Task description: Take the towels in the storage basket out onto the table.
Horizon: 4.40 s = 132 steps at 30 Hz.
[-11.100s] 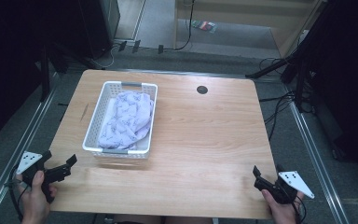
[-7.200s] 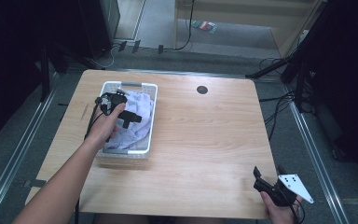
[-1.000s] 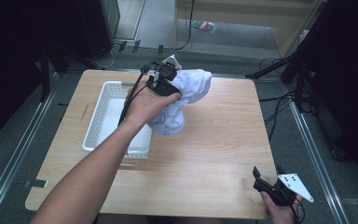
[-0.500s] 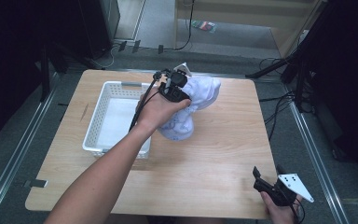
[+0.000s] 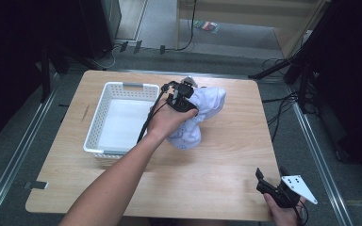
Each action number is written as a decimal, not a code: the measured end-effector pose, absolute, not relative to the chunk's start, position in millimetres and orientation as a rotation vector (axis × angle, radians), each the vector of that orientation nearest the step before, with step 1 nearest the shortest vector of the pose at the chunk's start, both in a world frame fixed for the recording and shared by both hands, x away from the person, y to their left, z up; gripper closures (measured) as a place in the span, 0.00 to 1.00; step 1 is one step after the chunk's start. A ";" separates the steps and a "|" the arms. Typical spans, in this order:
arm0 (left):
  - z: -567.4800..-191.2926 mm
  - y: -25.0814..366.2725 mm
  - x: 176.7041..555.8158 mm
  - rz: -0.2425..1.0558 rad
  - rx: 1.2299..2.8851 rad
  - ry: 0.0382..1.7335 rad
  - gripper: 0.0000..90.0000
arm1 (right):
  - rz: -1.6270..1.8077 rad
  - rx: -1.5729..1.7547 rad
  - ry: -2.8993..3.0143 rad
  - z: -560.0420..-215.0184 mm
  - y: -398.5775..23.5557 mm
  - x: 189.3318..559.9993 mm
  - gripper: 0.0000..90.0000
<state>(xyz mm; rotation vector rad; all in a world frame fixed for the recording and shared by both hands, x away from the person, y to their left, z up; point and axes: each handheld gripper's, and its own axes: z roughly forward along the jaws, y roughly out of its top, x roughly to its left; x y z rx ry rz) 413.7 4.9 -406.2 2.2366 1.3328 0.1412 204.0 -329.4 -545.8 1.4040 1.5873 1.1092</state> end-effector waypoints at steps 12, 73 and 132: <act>-449.4 -2.0 413.0 0.074 2.221 1.373 0.60 | 1.108 1.404 1.587 -545.8 -329.5 204.1 0.15; -392.1 139.4 361.4 0.408 1.969 1.397 0.00 | 1.088 1.411 1.592 -545.8 -328.9 205.3 0.15; -439.4 295.3 249.0 0.596 1.564 1.382 0.00 | 1.079 1.419 1.589 -545.9 -328.5 206.0 0.16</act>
